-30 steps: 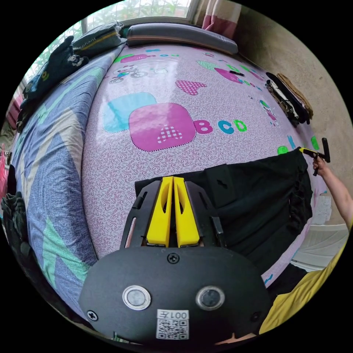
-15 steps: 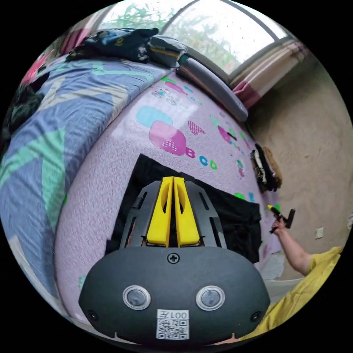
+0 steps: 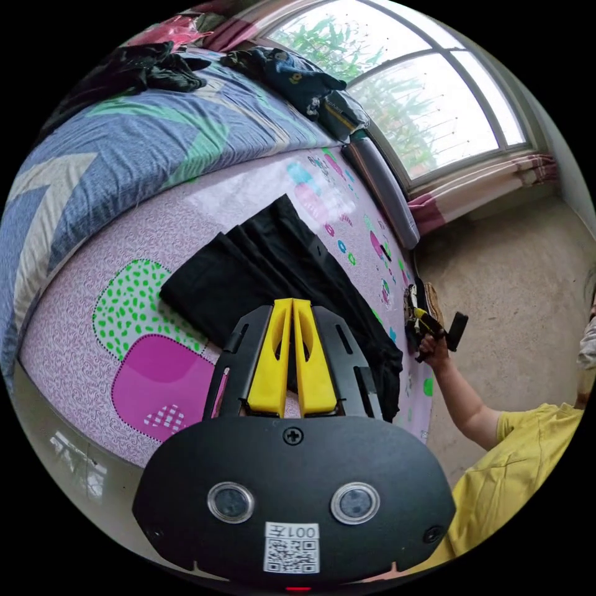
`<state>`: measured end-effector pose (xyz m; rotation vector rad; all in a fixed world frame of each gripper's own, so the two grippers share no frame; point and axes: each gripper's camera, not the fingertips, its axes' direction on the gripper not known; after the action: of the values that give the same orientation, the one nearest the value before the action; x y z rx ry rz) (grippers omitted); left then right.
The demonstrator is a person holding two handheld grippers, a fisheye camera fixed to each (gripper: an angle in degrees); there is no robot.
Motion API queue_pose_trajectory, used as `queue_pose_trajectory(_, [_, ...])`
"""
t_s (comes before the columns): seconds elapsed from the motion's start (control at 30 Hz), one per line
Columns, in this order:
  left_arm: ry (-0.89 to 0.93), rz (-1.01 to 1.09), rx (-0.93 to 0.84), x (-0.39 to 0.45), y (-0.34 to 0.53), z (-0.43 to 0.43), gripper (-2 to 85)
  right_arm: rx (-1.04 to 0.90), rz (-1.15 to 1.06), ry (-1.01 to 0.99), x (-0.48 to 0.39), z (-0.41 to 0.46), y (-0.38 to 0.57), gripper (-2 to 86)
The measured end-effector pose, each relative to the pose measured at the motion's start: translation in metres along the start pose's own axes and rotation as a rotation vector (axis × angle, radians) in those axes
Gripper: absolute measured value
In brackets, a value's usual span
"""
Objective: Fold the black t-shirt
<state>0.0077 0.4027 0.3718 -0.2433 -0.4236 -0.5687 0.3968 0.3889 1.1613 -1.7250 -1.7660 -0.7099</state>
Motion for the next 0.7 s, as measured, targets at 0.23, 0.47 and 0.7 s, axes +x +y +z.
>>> queue_pose_trajectory(0.23, [0.048, -0.051, 0.112, -0.043, -0.002, 0.015, -1.3, -0.211, -0.168, -0.054, -0.004, 0.161, -0.122, 0.2])
queue_pose_trajectory(0.47, [0.019, 0.102, 0.061, -0.034, -0.057, 0.062, -1.4, -0.336, -0.146, -0.045, 0.006, 0.284, -0.191, 0.1])
queue_pose_trajectory(0.7, [-0.040, 0.218, 0.018, -0.031, -0.090, 0.104, -1.4, -0.438, -0.171, -0.014, 0.015, 0.355, -0.218, 0.1])
